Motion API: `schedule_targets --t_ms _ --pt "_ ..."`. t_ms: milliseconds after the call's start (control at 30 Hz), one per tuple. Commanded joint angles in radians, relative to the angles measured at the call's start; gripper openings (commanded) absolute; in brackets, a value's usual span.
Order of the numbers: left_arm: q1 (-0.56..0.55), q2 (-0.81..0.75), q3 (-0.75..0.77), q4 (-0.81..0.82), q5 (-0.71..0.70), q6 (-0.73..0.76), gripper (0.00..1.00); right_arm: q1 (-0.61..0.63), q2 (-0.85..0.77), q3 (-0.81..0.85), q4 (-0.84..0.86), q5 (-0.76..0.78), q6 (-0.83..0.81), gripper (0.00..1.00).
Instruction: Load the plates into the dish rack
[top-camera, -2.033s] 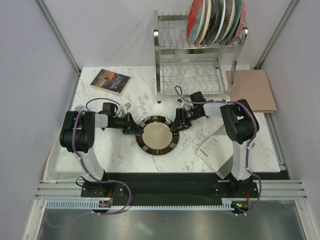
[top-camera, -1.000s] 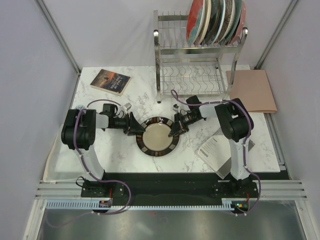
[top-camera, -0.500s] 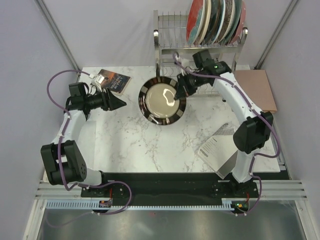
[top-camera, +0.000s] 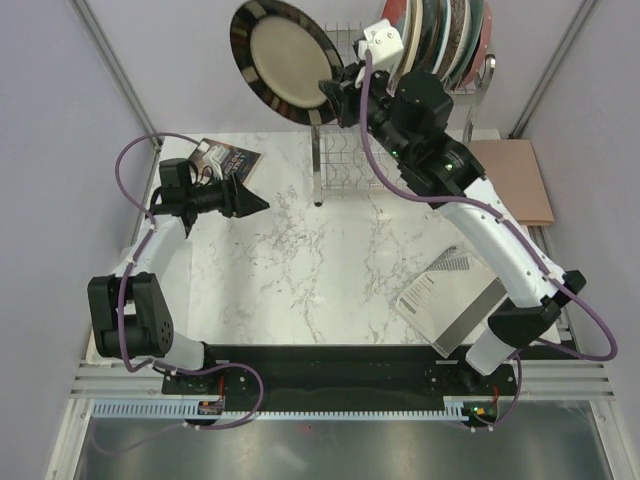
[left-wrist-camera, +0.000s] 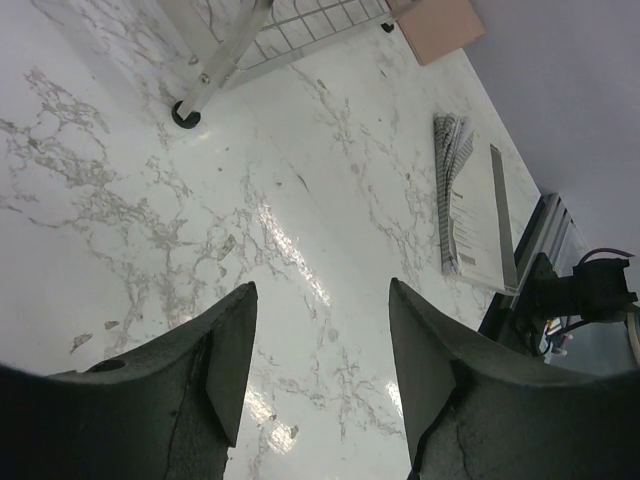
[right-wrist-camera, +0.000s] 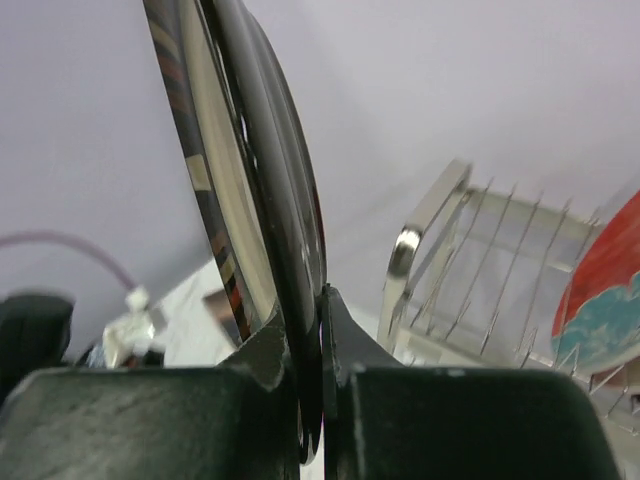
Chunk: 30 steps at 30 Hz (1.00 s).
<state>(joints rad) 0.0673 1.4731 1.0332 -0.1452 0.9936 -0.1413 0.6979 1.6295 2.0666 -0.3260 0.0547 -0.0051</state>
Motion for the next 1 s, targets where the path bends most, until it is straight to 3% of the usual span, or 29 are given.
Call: schedule_targets --t_ms 0,167,333,400,767,967 --pt "-0.020 -0.046 -0.027 0.087 -0.001 -0.057 0.62 0.064 0.125 0.195 0.519 0.538 -0.065 0.00" --pt "-0.026 -0.085 -0.082 0.114 -0.010 -0.063 0.62 0.064 0.222 0.282 0.748 0.605 -0.194 0.00" --pt "-0.029 -0.120 -0.136 0.168 -0.016 -0.101 0.62 0.068 0.403 0.553 0.792 0.758 -0.404 0.00" --pt "-0.035 -0.131 -0.156 0.202 -0.026 -0.119 0.62 0.068 0.405 0.538 0.834 0.804 -0.446 0.00" --pt "-0.057 -0.152 -0.217 0.340 -0.038 -0.228 0.62 0.034 0.333 0.392 0.674 0.869 -0.443 0.00" --pt "-0.055 -0.149 -0.245 0.395 -0.026 -0.274 0.62 0.011 0.351 0.431 0.559 0.907 -0.388 0.00"
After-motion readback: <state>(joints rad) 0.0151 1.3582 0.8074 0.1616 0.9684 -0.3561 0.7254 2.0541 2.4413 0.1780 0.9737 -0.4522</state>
